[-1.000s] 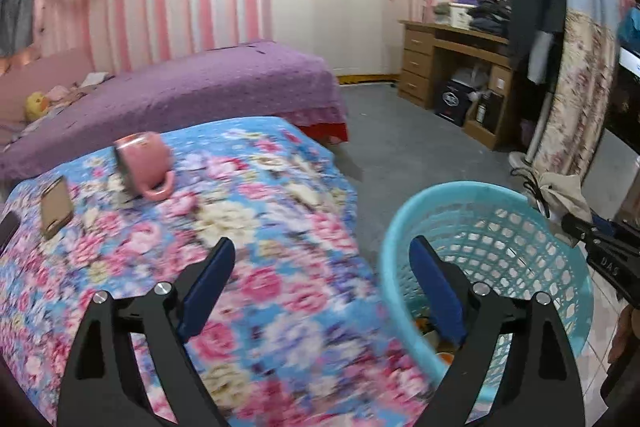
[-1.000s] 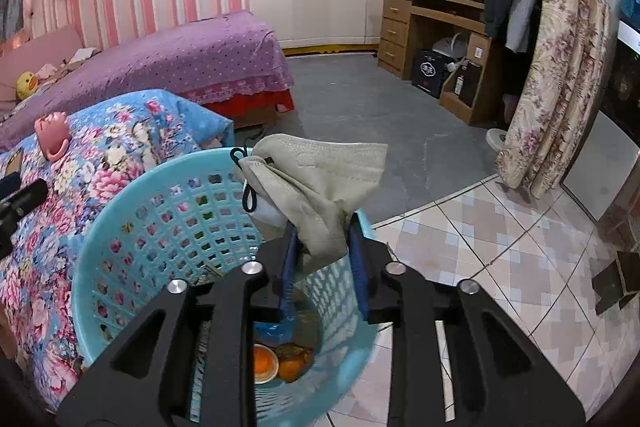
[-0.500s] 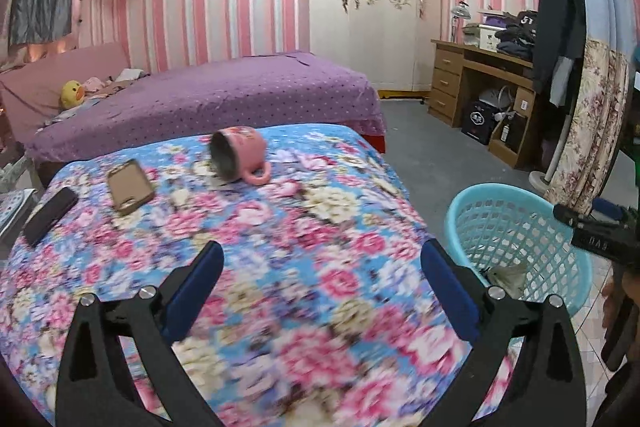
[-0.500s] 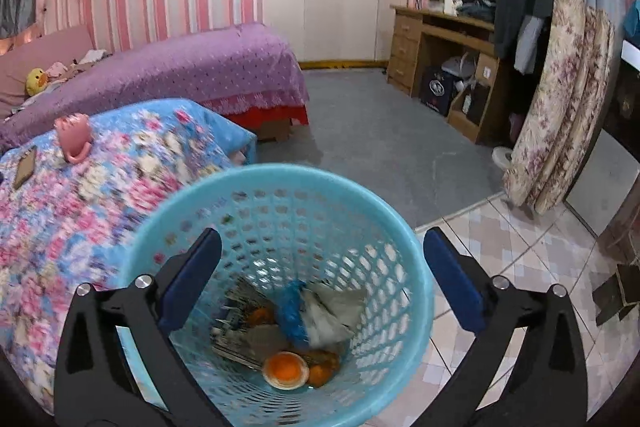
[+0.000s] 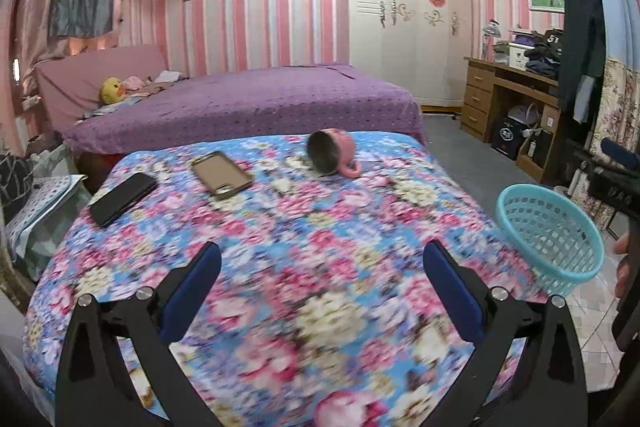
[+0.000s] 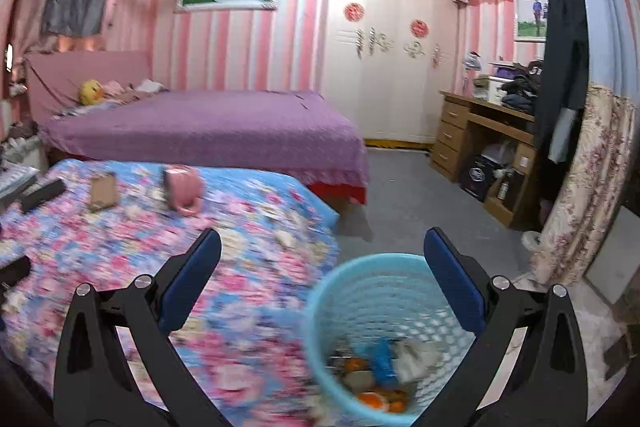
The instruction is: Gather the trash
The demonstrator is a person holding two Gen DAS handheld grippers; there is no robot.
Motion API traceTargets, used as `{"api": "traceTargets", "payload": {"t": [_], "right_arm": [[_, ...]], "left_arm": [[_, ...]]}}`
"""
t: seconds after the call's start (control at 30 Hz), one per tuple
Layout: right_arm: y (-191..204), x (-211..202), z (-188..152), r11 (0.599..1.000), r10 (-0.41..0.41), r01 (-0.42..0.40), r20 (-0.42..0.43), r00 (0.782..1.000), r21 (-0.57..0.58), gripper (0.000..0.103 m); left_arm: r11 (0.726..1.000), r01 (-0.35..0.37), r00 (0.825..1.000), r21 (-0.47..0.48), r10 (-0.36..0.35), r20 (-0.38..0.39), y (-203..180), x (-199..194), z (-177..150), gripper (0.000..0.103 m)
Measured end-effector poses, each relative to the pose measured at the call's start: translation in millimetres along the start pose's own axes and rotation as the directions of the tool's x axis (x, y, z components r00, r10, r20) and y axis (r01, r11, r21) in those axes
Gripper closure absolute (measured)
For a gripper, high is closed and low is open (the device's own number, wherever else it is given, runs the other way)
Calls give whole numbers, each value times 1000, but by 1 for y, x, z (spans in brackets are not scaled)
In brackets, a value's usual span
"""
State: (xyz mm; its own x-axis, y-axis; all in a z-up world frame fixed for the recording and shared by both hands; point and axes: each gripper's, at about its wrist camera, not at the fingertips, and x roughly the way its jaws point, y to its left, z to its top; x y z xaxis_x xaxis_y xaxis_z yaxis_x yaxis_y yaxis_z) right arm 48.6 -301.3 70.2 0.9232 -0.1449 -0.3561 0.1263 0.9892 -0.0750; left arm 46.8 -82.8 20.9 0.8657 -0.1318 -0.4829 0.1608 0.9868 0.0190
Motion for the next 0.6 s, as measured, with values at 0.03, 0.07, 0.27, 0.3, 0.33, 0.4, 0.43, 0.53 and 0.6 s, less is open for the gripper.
{"api": "traceTargets", "payload": {"t": [0.03, 0.07, 0.27, 0.3, 0.33, 0.4, 0.43, 0.53, 0.6], "right_arm": [[7, -4, -2, 1000, 10, -10, -4, 1000, 3, 4], [16, -8, -4, 1000, 21, -21, -10, 1000, 3, 4], [55, -25, -25, 998, 66, -66, -53, 996, 4, 4], [60, -27, -28, 997, 71, -71, -59, 996, 6, 4], [64, -29, -30, 997, 73, -72, -62, 995, 8, 4], [74, -34, -36, 997, 80, -79, -73, 994, 13, 4], [77, -36, -39, 996, 84, -83, -78, 993, 17, 4], [84, -42, -49, 996, 86, -84, -94, 992, 24, 4], [88, -44, -55, 996, 84, -82, -102, 991, 27, 4]], "left_arm": [[1000, -6, 1000, -7, 6, 0, 5, -2, -2, 4], [1000, -12, 1000, -19, 12, -2, 12, -5, -6, 4], [997, -55, 998, -61, 54, -19, 41, -15, -29, 4], [996, -59, 998, -69, 58, -22, 45, -16, -32, 4], [995, -62, 998, -73, 61, -21, 47, -19, -34, 4], [994, -69, 998, -80, 68, -16, 52, -22, -39, 4], [994, -73, 997, -80, 73, -12, 54, -22, -39, 4], [992, -81, 997, -96, 81, -3, 63, -24, -42, 4], [992, -68, 998, -110, 68, -7, 66, -24, -45, 4]]}}
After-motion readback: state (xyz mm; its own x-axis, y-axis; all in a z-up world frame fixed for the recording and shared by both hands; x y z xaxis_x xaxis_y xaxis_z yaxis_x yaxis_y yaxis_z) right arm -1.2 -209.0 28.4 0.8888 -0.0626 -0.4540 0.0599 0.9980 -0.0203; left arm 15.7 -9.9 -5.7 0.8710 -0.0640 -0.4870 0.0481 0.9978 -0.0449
